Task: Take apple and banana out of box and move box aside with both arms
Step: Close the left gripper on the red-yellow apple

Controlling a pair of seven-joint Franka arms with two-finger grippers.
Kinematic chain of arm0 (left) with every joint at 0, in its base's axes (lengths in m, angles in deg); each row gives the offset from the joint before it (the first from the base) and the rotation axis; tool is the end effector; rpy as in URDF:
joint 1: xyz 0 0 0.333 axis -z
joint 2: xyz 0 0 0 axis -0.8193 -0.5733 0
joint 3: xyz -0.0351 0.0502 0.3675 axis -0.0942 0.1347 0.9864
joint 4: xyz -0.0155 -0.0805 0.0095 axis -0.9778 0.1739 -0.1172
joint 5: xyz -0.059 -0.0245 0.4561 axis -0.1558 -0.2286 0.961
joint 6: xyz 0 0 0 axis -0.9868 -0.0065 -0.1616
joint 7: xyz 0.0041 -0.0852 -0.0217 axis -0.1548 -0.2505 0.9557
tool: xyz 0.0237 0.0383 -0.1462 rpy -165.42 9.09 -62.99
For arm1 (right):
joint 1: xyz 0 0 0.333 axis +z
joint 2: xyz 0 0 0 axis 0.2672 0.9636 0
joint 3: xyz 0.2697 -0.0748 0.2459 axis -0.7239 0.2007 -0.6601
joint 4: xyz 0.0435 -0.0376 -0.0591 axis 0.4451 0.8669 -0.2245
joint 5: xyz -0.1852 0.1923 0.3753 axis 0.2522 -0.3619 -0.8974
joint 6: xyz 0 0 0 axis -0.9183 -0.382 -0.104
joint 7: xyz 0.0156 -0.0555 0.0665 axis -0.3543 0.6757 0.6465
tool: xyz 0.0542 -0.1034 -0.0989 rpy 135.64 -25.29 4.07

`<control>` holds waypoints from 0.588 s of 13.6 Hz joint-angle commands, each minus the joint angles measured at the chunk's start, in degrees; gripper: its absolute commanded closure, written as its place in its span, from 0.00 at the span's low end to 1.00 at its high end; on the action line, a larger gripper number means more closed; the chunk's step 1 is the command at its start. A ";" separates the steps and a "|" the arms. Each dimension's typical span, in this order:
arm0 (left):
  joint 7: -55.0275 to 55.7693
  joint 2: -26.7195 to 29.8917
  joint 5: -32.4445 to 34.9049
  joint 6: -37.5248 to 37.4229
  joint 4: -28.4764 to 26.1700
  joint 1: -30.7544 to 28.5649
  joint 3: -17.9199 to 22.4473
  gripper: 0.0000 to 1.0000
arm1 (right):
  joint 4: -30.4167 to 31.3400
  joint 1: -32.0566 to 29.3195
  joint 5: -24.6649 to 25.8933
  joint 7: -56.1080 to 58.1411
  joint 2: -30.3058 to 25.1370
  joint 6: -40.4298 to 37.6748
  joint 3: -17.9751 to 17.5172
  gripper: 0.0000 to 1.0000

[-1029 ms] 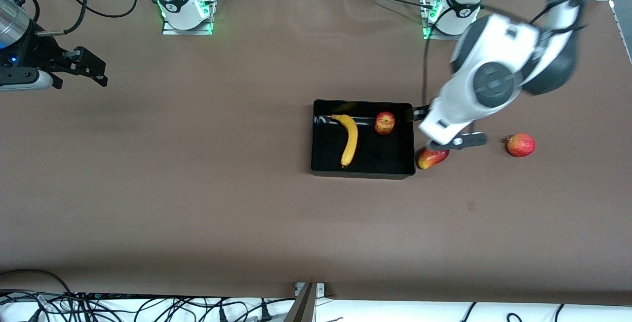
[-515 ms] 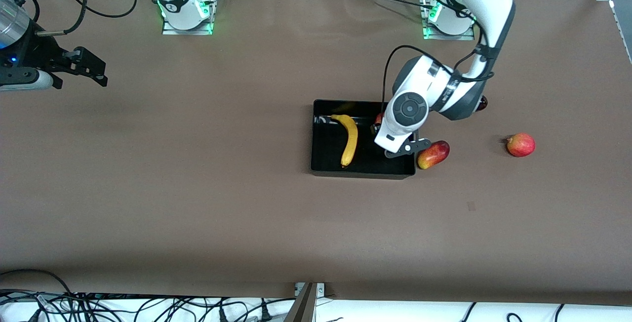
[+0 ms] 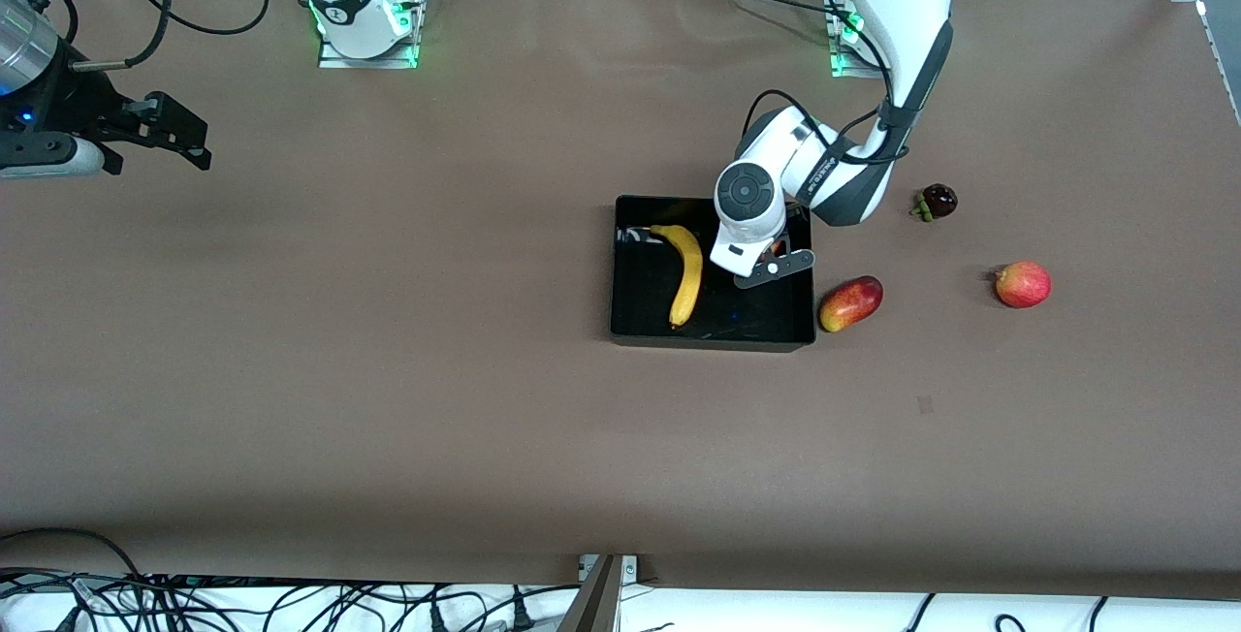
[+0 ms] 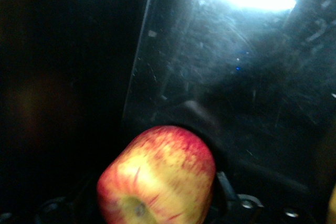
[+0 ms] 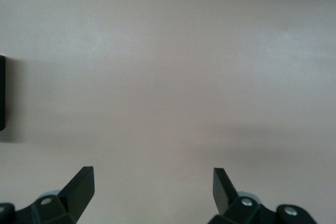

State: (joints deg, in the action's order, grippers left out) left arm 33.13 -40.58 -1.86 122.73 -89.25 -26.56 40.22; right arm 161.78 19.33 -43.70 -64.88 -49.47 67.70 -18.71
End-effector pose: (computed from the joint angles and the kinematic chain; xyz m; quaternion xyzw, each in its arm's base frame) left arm 0.5389 -0.3451 0.1326 -0.9721 -0.1545 0.0975 0.1468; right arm 0.6196 0.0546 0.6320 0.9993 0.0355 0.0083 0.0044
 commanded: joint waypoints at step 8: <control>2.88 0.01 -0.02 -9.15 11.53 0.37 0.32 0.92 | -0.78 -0.50 0.88 0.65 0.25 -0.04 -0.53 0.00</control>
State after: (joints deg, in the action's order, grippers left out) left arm 35.42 -40.93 -1.84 120.44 -83.93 -26.60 40.37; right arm 161.78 19.33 -43.70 -64.88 -49.47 67.72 -18.71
